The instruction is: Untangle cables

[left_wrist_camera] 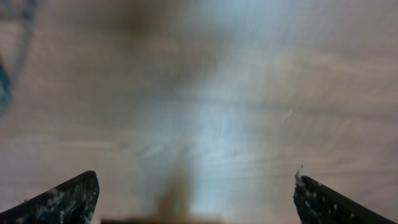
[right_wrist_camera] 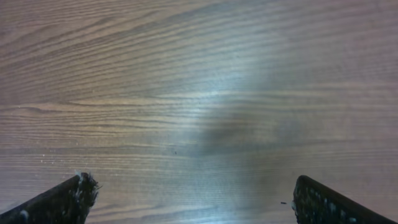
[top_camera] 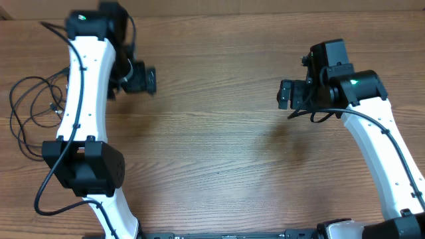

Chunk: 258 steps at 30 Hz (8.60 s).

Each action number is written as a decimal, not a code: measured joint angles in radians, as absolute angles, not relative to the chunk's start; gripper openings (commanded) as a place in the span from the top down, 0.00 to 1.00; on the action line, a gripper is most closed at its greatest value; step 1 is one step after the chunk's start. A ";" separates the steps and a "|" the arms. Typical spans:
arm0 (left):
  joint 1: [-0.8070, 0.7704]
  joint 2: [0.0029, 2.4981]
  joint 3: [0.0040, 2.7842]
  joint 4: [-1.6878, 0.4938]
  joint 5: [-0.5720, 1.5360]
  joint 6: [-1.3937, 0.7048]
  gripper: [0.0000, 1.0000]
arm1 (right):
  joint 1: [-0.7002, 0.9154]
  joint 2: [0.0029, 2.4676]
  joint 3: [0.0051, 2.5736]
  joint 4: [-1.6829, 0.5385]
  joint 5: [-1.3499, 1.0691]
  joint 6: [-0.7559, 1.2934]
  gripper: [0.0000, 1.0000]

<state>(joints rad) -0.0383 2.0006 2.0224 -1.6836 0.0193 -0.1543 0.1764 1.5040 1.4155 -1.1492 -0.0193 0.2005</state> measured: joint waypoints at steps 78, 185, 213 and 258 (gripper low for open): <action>-0.046 0.623 1.085 -1.211 -0.092 -0.289 0.00 | 0.144 0.111 0.178 -0.170 -0.004 0.182 0.00; -0.045 0.013 0.009 -0.067 0.096 0.072 0.00 | 0.080 0.012 0.019 -0.090 -0.004 -0.027 0.00; -0.045 0.013 0.009 -0.067 0.102 0.082 0.00 | 0.080 0.012 0.019 -0.091 -0.004 -0.027 0.00; -0.045 0.013 0.009 -0.067 0.102 0.082 0.01 | 0.080 0.012 0.019 -0.090 -0.004 -0.027 0.00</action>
<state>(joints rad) -0.0452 0.0128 0.0090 -0.0666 0.1020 0.0822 0.0799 0.0116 0.0185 -0.0902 -0.0040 -0.0269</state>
